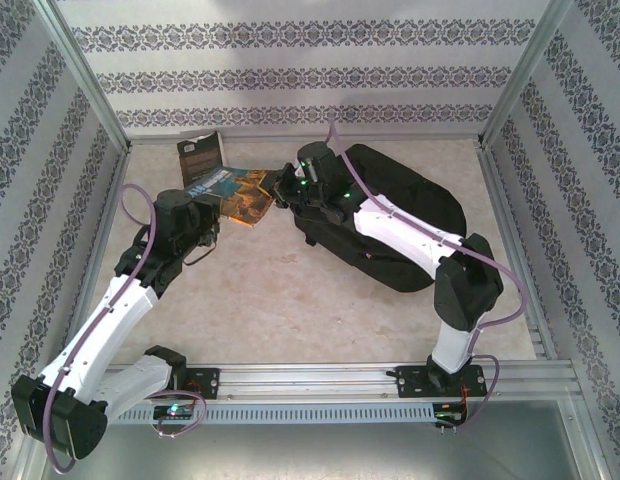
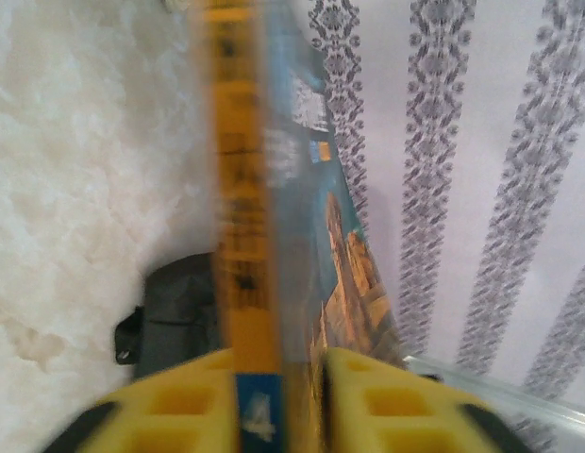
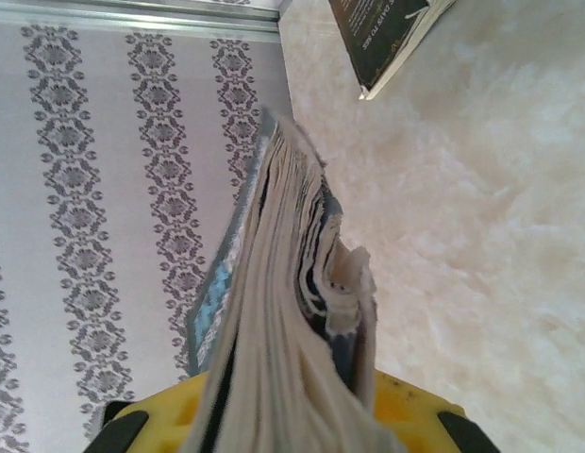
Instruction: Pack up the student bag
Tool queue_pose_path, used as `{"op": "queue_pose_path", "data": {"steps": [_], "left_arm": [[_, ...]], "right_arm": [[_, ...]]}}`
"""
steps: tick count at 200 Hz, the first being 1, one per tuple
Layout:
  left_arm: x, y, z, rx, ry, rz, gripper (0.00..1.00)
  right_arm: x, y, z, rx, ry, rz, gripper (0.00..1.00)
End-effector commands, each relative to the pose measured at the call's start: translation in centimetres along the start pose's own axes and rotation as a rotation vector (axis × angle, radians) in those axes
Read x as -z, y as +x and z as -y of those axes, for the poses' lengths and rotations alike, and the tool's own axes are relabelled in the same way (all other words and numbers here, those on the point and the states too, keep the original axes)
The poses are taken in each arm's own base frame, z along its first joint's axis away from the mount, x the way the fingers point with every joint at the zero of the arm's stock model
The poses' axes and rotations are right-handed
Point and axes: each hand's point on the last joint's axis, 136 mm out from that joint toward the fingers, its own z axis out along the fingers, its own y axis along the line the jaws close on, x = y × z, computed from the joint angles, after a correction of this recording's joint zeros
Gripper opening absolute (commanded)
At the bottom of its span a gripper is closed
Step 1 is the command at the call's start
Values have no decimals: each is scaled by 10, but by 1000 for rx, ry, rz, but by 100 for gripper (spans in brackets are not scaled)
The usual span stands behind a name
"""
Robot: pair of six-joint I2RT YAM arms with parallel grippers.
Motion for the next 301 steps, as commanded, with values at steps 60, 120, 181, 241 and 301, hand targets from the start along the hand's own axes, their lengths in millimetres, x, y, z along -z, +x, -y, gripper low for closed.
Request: {"op": "queue_pose_path", "data": {"steps": [60, 120, 181, 241, 301], "left_arm": [[54, 19, 2, -547, -9, -150, 81], [53, 59, 49, -726, 219, -377, 84], [64, 96, 87, -675, 494, -571, 79], [88, 111, 117, -594, 757, -656, 52], [98, 103, 121, -658, 777, -561, 0]], "right_arm": [[109, -30, -65, 306, -362, -63, 0], [174, -11, -63, 349, -515, -148, 0], [216, 13, -59, 330, -573, -124, 0], [223, 26, -46, 308, -551, -143, 0], [214, 18, -25, 294, -458, -100, 50]]}}
